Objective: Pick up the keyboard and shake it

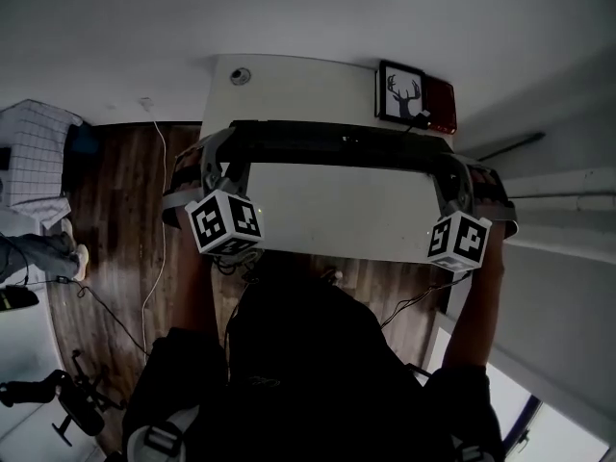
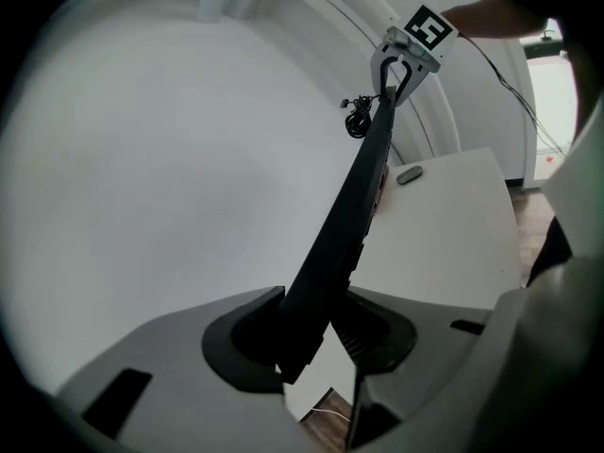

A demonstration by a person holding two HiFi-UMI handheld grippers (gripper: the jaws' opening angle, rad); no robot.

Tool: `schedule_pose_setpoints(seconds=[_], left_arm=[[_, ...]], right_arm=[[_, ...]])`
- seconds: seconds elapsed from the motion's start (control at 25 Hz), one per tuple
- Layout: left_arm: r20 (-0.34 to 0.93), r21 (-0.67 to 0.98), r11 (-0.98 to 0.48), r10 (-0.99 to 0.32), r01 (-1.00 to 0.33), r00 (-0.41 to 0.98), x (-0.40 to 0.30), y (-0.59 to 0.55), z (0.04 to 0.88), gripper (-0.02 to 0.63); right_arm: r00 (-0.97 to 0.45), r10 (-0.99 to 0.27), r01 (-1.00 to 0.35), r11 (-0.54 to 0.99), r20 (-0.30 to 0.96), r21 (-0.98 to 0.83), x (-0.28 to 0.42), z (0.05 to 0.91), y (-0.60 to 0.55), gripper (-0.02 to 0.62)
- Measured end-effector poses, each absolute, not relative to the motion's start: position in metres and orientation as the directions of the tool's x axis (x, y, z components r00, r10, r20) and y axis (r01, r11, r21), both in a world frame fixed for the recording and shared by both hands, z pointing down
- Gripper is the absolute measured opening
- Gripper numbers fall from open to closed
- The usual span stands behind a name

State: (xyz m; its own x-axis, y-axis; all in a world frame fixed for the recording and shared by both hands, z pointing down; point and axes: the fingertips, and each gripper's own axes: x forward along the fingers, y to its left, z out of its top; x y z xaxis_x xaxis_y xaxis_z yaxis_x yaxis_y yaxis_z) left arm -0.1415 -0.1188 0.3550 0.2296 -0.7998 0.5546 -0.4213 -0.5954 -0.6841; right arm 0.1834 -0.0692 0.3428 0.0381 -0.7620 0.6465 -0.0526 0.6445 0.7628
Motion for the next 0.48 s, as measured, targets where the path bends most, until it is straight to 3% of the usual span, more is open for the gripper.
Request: schedule_pose_setpoints(seconds=[0.48], left_arm=[[0.409,-0.782,-0.465,-0.885,-0.414,0.22,-0.107,-0.068,0.275,0.146]], right_arm=[[0.028,-0.878,-0.046,0.476,0.477,0.878,0.217,0.271,-0.016,0.104]])
